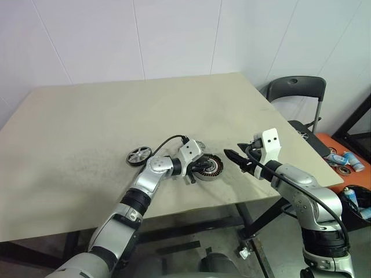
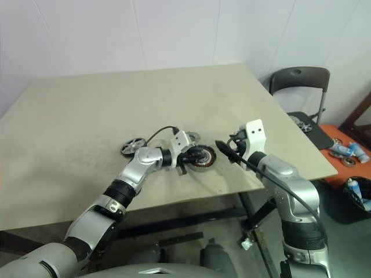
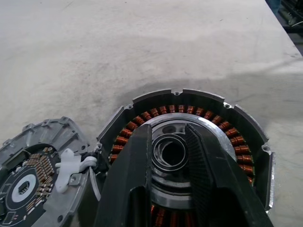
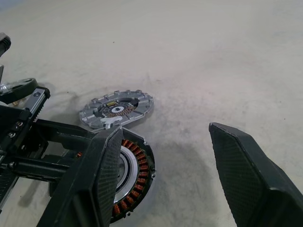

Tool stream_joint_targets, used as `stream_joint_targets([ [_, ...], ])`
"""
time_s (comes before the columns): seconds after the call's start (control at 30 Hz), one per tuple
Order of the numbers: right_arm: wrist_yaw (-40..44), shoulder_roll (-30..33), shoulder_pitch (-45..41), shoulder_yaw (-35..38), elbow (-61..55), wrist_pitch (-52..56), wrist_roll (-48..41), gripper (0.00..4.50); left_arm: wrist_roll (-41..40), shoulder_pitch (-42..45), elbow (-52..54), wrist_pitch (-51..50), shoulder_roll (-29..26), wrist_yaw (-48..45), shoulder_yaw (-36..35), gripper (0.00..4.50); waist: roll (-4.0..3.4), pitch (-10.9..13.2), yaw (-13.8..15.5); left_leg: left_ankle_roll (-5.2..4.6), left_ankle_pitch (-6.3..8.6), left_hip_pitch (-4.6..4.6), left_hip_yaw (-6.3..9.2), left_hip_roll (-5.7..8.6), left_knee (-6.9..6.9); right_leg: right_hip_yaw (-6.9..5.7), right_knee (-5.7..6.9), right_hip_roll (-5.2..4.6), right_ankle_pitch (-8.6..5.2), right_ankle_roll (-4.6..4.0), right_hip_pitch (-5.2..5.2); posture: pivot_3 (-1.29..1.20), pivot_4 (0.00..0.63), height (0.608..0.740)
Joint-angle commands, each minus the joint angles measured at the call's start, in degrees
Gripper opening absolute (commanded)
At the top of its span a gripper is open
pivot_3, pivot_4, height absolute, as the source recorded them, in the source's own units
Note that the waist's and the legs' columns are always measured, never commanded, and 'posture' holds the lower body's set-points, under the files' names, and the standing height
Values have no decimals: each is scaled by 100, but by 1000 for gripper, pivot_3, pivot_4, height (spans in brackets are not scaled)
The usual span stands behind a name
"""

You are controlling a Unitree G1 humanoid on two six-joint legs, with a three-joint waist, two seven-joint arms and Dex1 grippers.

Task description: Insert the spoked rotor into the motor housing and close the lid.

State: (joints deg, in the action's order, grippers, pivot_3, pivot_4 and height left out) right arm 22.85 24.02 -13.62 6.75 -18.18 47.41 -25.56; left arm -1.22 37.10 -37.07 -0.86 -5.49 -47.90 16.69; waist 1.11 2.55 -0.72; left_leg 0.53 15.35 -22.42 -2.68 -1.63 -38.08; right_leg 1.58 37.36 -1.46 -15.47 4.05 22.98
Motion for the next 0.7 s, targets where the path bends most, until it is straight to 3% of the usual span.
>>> stream_joint_targets([
  [0.03, 1, 18, -58, 0, -131, -119, 15, 3049, 3, -6, 207, -134, 16, -124, 34, 743, 0, 0, -2, 0, 0, 0, 0, 0, 0, 0, 0, 0, 0, 0, 0, 0, 0, 740],
  [0.7, 33, 6, -56, -116, 8, -180, 202, 3049, 103, -85, 176, -238, -28, -25, 27, 743, 0, -1, -3, 0, 0, 1, 0, 0, 0, 0, 0, 0, 0, 0, -1, 0, 0, 740],
])
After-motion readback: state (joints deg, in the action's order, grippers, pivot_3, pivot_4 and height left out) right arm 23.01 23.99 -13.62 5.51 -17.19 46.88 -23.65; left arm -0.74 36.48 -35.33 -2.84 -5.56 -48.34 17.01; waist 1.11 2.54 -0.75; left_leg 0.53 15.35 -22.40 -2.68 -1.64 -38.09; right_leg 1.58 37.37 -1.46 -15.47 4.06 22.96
